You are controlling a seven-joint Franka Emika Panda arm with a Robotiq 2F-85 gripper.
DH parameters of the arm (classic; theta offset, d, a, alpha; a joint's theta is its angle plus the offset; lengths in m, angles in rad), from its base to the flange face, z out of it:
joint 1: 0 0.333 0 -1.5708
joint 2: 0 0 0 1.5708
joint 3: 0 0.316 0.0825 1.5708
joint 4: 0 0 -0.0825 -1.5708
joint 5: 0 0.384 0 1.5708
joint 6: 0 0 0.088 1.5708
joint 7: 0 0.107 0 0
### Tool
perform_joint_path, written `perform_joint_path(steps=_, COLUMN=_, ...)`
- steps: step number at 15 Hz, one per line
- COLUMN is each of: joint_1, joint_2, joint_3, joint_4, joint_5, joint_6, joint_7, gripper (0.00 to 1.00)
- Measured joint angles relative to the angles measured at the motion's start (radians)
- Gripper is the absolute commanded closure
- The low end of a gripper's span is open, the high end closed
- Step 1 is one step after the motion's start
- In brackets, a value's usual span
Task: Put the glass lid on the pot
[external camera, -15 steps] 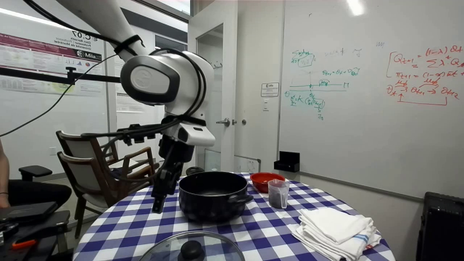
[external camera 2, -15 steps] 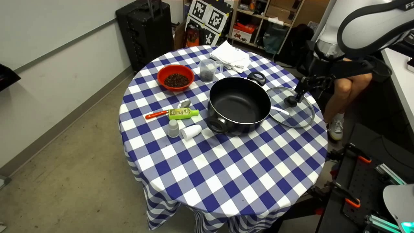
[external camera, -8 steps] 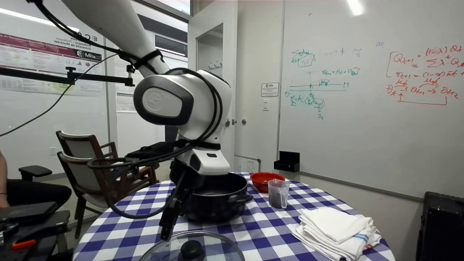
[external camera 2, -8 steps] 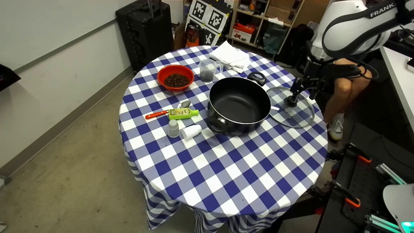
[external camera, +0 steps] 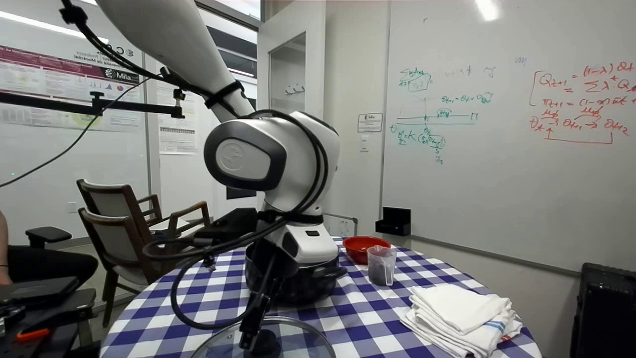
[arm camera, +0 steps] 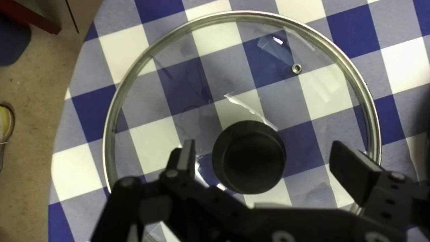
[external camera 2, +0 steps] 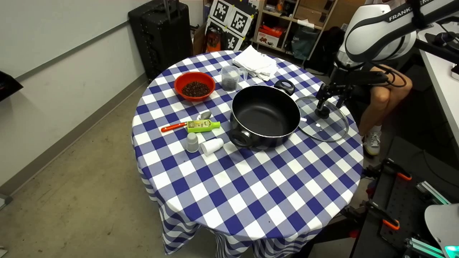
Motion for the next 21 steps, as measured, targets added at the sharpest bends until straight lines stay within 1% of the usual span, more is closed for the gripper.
perform_joint_path(steps=8, joint_1=0.000, joint_2=0.067, joint_3=0.007, joint_4=0.045, joint_5=0.015, joint_6=0.000, joint_7=-0.014, gripper=0.00)
perform_joint_path(steps=9, joint_1=0.000, joint_2=0.071, joint_3=0.007, joint_4=0.046, joint_5=0.015, joint_6=0.000, joint_7=-0.015, gripper=0.25)
perform_joint_path(steps=10, joint_1=0.000, joint_2=0.075, joint_3=0.007, joint_4=0.047, joint_5=0.015, joint_6=0.000, joint_7=-0.017, gripper=0.27)
perform_joint_path(steps=12, joint_1=0.000, joint_2=0.079, joint_3=0.007, joint_4=0.047, joint_5=0.015, joint_6=0.000, joint_7=-0.019, gripper=0.40)
perform_joint_path(steps=14, joint_1=0.000, joint_2=0.079, joint_3=0.007, joint_4=0.047, joint_5=0.014, joint_6=0.000, joint_7=-0.020, gripper=0.55)
perform_joint_path(steps=15, joint_1=0.000, joint_2=0.079, joint_3=0.007, joint_4=0.048, joint_5=0.014, joint_6=0.000, joint_7=-0.021, gripper=0.65)
perform_joint_path(steps=16, joint_1=0.000, joint_2=0.078, joint_3=0.005, joint_4=0.049, joint_5=0.010, joint_6=-0.002, joint_7=-0.022, gripper=0.72)
perform_joint_path(steps=17, joint_1=0.000, joint_2=0.076, joint_3=0.003, joint_4=0.051, joint_5=0.009, joint_6=-0.006, joint_7=-0.022, gripper=0.75)
perform_joint_path(steps=21, joint_1=0.000, joint_2=0.075, joint_3=0.001, joint_4=0.052, joint_5=0.007, joint_6=-0.010, joint_7=-0.022, gripper=0.75)
